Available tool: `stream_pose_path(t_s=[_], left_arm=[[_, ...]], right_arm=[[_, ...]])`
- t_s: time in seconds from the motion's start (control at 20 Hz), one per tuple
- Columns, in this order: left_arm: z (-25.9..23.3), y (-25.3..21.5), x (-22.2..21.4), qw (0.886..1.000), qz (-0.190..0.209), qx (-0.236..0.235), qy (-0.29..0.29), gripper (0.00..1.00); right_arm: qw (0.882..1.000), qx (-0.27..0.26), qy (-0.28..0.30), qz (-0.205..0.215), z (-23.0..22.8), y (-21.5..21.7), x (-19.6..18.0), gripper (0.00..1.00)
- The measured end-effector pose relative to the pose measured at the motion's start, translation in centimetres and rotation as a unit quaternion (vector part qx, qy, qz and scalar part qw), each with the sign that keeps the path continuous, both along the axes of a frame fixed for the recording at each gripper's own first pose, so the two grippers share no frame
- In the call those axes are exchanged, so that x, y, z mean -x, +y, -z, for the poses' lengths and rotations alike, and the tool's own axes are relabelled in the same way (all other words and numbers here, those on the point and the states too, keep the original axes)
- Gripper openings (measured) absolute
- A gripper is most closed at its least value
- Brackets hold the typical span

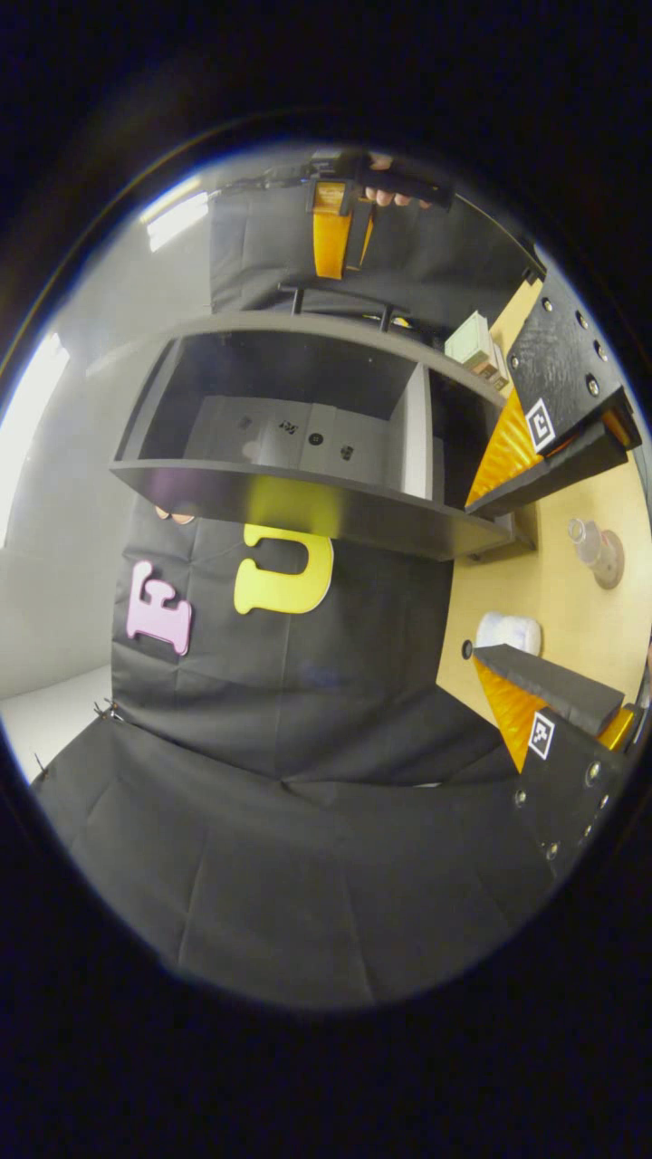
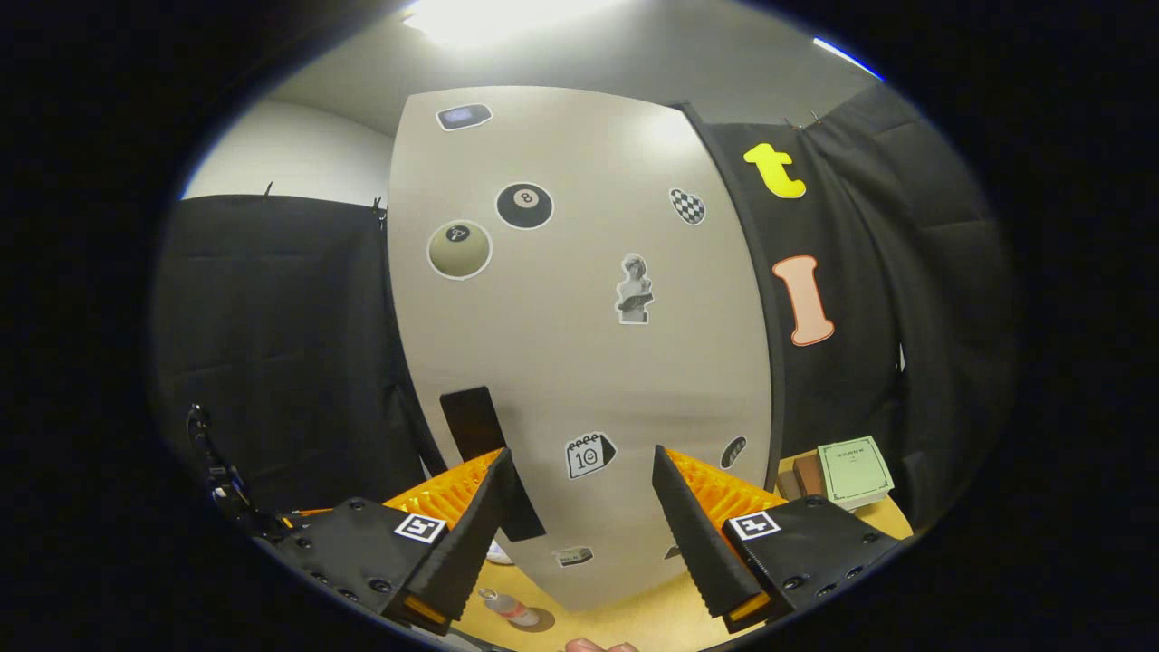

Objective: Open the cabinet door with the right hand, grasp the bottle in the cabinet with the left hand and place it on the coaster, then close the cabinet door with the right hand.

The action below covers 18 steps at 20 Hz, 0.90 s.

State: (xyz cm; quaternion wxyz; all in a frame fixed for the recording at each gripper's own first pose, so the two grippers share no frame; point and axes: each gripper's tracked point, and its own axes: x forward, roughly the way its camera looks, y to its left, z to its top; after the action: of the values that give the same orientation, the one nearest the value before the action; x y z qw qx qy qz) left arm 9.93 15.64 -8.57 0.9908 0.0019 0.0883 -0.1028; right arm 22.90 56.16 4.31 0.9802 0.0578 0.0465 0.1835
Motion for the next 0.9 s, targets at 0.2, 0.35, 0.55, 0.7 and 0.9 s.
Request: stream_pose_path(t_s=[0.2, 0.35, 0.55, 0.7, 0.9], left_arm=[[-0.9, -1.2, -0.5, 1.0, 0.007, -0.006, -0.008, 0.86], [-1.7, -3.4, -0.1, 1.0, 0.013, 0.001, -0.014, 0.86], [-1.8, -6.9, 1.0, 1.0, 0.006, 0.006, -0.016, 0.86], [-2.8, -9.5, 2.4, 1.0, -0.001, 0.018, -0.025, 0.86], [-3.7, -12.2, 4.7, 0.999, -0.011, 0.001, -0.038, 0.89]], right_arm=[[1.0, 0.014, 0.001, 0.013, 0.1, -1.1, -0.2, 0.98], [1.0, 0.011, 0.004, 0.021, -0.1, -3.6, 0.4, 0.98], [0.999, 0.011, 0.007, 0.042, 0.1, -8.8, 2.4, 0.98], [0.998, 0.023, 0.006, 0.056, 0.6, -13.2, 3.2, 0.97], [0.998, 0.009, -0.007, 0.056, 0.0, -17.8, 4.0, 0.98]])
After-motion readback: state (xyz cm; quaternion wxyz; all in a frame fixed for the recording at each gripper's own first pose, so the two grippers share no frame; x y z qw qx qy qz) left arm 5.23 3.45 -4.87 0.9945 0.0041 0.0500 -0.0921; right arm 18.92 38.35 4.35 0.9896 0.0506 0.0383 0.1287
